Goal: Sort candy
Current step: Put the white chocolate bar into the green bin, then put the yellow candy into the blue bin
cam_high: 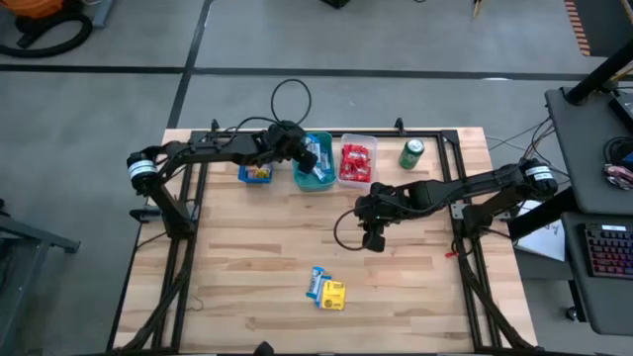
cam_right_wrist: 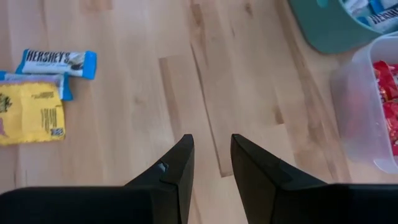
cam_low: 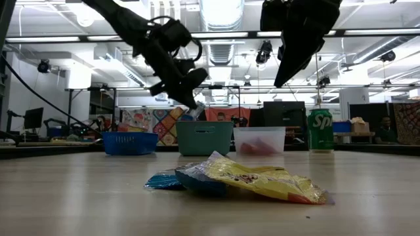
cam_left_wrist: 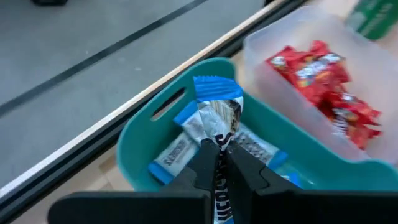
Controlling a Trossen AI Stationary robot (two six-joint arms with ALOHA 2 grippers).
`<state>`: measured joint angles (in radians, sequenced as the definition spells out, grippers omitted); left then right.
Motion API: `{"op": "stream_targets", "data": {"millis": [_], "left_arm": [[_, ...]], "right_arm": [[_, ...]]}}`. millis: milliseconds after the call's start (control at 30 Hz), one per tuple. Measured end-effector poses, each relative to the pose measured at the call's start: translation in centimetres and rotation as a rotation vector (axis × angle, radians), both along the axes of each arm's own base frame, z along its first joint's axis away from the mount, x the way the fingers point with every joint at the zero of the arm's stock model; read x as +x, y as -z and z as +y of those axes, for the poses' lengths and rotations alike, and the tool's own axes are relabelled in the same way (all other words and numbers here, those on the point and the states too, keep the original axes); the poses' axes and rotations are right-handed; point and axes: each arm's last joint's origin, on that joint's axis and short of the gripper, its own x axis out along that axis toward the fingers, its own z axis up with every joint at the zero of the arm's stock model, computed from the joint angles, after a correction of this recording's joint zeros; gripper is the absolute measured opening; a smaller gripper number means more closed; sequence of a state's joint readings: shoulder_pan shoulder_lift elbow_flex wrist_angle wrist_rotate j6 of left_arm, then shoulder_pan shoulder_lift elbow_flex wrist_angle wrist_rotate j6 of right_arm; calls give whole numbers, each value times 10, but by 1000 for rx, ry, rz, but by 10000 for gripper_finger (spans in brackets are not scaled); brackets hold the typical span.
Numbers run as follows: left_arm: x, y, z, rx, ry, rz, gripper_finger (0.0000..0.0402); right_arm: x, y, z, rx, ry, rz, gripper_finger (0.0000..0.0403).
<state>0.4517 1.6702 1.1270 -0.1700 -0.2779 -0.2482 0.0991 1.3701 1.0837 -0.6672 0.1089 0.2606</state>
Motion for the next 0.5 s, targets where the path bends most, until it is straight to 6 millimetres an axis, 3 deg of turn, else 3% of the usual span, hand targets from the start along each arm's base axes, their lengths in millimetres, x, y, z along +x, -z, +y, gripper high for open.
{"op": "stream_targets", "data": {"millis": [200,500], "left_arm": [[-5,7,5,-1,-24,-11,26],[-4,4,7,24,-13,-26,99]], "right_arm": [[1,-1,-3,19,40,-13,100],[6,-4,-3,57,90,-80,100]]}}
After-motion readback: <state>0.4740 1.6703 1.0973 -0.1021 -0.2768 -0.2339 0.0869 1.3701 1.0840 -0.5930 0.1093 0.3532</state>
